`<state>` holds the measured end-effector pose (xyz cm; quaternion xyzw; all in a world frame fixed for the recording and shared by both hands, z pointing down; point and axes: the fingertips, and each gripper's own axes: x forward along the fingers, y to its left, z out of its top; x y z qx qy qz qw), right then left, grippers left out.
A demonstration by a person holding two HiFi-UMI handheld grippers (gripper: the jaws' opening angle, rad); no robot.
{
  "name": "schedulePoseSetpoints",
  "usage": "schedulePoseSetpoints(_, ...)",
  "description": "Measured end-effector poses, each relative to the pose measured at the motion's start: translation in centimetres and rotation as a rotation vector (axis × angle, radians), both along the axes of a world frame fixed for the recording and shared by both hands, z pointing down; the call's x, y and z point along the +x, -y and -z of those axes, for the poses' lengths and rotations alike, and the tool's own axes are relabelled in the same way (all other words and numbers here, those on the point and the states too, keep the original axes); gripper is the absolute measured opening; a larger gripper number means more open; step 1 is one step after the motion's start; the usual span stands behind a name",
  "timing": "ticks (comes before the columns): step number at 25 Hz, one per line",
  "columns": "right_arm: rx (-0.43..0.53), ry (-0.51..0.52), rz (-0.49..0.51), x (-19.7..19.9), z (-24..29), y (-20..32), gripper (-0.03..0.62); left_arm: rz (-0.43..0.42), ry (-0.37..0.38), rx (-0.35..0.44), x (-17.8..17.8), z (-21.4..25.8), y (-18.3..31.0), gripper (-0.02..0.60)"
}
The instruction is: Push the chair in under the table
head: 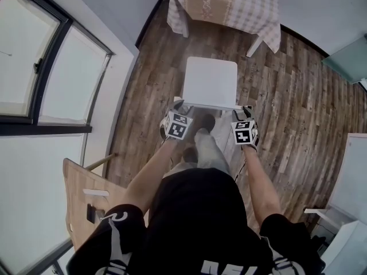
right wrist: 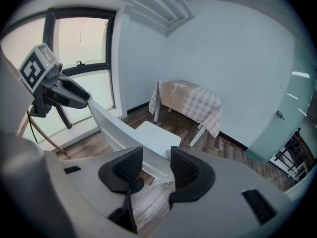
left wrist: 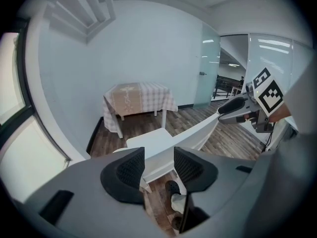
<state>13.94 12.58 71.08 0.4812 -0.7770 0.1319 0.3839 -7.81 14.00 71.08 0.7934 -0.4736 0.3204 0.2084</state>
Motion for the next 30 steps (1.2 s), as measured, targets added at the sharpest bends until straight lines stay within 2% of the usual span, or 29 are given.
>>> schedulePoseSetpoints(5,0.007,0.005,-0.006,0.2,-0.2,0.2,0.188,0.01,0.009,-0.003,0.4,-0.3,0.3,0.186)
schedulePoseSetpoints(9,0.022,-0.006,-0.023,0.4,-0.1,0.5,0.158,0.06,0.009,0.009,0.1,-0.4,0.6,0.158)
schedulePoseSetpoints(17,0.041,-0.001,-0.042,0.4,-0.1,0.7,0.161,0.124,0.048,0.026,-0.3,-0.4,1.1,0.114)
schedulePoseSetpoints(23,0.015,0.003,-0.044,0.4,-0.2,0.7,0.161,0.126,0.063,0.047,-0.3,-0.5,1.2,0.114)
schedulePoseSetpoints(30,0.011,-0.008,-0.049,0.4,-0.2,1.2,0.163,0.129,0.067,0.033,-0.3,-0.5,1.8,0.114)
